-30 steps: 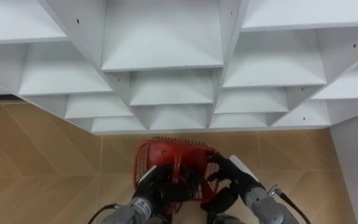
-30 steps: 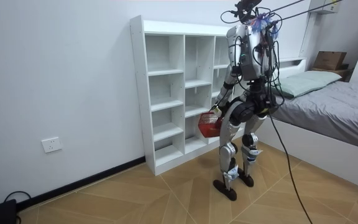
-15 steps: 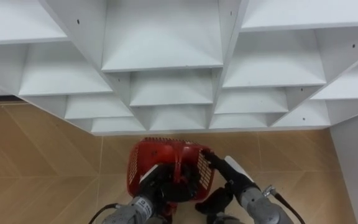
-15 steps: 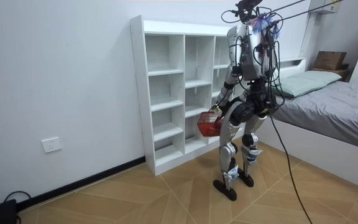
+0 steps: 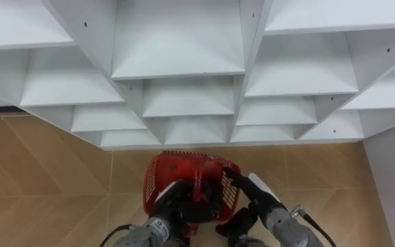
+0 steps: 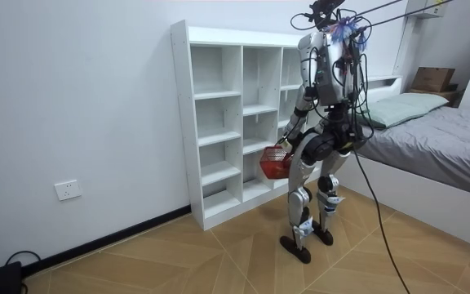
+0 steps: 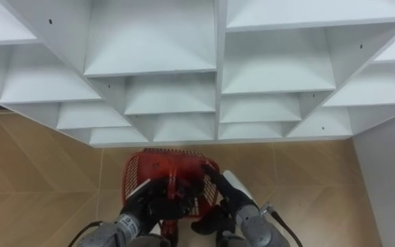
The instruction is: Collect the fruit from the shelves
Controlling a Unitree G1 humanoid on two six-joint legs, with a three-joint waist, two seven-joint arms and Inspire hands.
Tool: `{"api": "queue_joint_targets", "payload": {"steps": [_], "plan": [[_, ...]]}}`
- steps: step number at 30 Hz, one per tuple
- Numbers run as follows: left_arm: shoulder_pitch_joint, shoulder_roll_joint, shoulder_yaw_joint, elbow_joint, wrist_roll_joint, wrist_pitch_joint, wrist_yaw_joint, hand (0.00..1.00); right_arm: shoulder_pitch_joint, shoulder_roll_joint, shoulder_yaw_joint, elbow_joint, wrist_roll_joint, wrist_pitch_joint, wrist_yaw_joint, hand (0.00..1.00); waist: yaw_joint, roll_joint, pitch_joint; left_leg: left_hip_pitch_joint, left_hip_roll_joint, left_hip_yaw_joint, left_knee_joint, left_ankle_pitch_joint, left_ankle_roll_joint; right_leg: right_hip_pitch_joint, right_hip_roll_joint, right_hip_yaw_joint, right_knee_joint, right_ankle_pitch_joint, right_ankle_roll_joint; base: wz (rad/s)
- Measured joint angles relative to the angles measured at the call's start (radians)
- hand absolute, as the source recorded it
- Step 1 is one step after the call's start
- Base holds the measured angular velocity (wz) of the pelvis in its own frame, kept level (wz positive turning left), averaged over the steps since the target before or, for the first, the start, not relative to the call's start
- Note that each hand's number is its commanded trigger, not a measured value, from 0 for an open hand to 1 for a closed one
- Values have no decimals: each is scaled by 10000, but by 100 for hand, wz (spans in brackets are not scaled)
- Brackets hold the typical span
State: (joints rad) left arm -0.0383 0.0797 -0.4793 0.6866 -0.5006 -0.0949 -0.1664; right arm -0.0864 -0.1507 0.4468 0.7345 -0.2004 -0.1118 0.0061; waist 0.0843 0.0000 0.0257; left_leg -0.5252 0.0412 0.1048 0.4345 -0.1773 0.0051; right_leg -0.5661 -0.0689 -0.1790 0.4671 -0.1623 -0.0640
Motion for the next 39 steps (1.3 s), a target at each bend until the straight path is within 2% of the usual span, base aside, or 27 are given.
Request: {"api": "queue_joint_targets", "payload": {"steps": [7,9,14,18,24,29,33,35,38,39], "plan": [[12,-1,21,0,16,0,13,100,-1,14,-3,9,-2,0,5,0,-2,-9,4,82,-5,21,-44,2,0,41,-2,25,5,-5,2,0],[9,77,82,2,22,0,25,100,8,25,-4,9,-22,-11,16,0,-10,-11,4,159,0,29,-51,1,0,122,9,37,-10,-5,3,0],[-9,126,471,290,13,-2,62,100,-14,-17,-51,96,81,-111,60,0,-15,-41,22,431,3,138,-86,-4,4,345,23,155,-22,-5,15,-5],[41,281,690,448,19,-1,120,100,98,-61,-282,102,85,-226,294,0,-32,-19,25,828,28,118,-275,-5,0,790,93,138,-279,47,43,-1],[84,279,849,428,19,-1,304,100,243,-92,-398,94,117,-417,361,0,-23,22,20,1429,105,126,-483,-17,-19,1468,207,108,-746,183,65,-1],[117,293,908,437,21,-47,469,100,315,-113,-529,107,-17,-420,289,0,-42,16,12,1932,71,232,-816,-11,-24,1880,207,140,-916,161,97,-3],[151,260,1653,747,39,-219,567,100,440,-130,-904,103,-17,-415,290,0,-48,-69,8,2443,34,359,-1073,-11,-26,2275,259,288,-1082,148,120,-9],[196,313,1872,894,84,-234,670,100,566,-141,-1036,69,-18,-411,297,0,-55,-136,-8,2750,11,367,-1209,-23,-43,2555,283,323,-1191,118,141,-9],[372,368,2083,920,416,-235,755,100,729,-137,-1089,27,-17,-398,331,0,-38,-313,-104,3085,10,423,-1352,-58,-80,2818,339,410,-1300,105,160,-9],[402,358,2165,976,636,-236,755,100,739,-126,-1153,-24,-28,-398,365,0,-42,-351,-115,3186,21,458,-1388,-62,-83,2931,358,418,-1374,114,165,-9]]}}
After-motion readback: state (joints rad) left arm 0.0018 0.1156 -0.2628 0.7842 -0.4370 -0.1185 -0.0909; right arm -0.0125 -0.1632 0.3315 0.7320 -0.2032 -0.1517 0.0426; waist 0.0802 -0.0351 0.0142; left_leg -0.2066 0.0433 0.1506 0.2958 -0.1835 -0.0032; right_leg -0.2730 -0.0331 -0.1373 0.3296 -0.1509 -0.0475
